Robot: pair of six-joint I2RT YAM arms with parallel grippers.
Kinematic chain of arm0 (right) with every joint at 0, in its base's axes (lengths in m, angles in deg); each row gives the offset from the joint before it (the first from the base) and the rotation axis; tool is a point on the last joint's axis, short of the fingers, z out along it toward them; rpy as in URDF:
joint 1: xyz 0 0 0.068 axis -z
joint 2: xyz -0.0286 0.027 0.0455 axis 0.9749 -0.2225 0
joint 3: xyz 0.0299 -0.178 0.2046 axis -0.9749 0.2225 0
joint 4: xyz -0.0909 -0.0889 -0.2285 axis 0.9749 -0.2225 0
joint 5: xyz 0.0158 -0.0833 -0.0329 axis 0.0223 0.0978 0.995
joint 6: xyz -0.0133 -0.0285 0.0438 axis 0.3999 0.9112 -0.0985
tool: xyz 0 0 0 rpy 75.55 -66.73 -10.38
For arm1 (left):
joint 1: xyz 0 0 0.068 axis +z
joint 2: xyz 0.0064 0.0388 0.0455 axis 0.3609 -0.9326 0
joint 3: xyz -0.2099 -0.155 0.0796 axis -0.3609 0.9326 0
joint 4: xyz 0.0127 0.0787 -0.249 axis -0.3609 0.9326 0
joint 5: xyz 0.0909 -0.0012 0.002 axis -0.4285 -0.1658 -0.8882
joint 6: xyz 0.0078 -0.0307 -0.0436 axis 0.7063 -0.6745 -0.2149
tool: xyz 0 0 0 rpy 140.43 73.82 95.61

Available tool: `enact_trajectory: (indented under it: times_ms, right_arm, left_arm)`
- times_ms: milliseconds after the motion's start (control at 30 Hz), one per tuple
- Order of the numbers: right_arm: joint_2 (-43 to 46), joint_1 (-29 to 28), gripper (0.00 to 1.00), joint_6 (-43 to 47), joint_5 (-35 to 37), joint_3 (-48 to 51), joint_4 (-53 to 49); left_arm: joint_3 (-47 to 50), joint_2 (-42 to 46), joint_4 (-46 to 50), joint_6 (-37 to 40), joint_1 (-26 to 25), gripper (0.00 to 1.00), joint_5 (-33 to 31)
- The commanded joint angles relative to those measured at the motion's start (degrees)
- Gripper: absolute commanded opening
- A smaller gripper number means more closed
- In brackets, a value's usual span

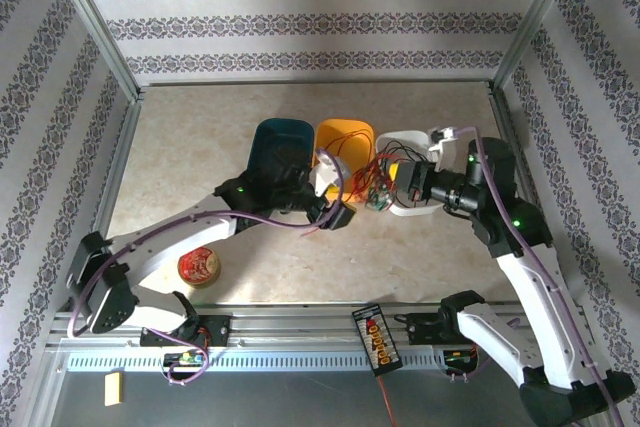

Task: Untangle the cables

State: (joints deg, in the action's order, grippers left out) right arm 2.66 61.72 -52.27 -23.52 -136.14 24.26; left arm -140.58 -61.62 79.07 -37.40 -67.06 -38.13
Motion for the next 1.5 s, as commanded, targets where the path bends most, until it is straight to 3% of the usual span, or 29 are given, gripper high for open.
enact_trajectory:
  times_ms: [0, 167, 500, 800, 1233, 1467]
  right_arm:
    - [-1.88, -2.66, 0.0, -3.19, -11.46, 5.48, 4.56]
    - [-8.62, -7.52, 0.0, -2.4, -9.13, 9.99, 8.62]
    - [-17.55, -5.54, 0.0, -3.63, -12.13, 14.6, 15.09]
    - [-18.87, -2.56, 0.0, -5.16, -14.28, 18.86, 18.25]
    - [-14.95, 0.64, 0.0, -6.77, -13.99, 19.96, 18.35]
    - [-13.55, 1.64, 0.0, -7.43, -14.3, 20.05, 18.42]
  left_arm:
    - [-1.17, 0.75, 1.55, 0.9, 1.11, 0.76, 1.7]
    - [1.23, -3.29, 1.88, 0.24, 1.09, 0.73, 1.15]
    - [5.04, -10.97, -4.98, -3.11, 1.09, 0.63, -0.15]
    - [5.44, -19.18, -12.41, -4.72, 1.1, 0.49, -1.18]
    - [2.14, -28.71, -14.45, -5.3, 1.17, 0.46, 1.8]
    - [2.0, -31.83, -16.25, -5.95, 1.14, 0.1, 0.39]
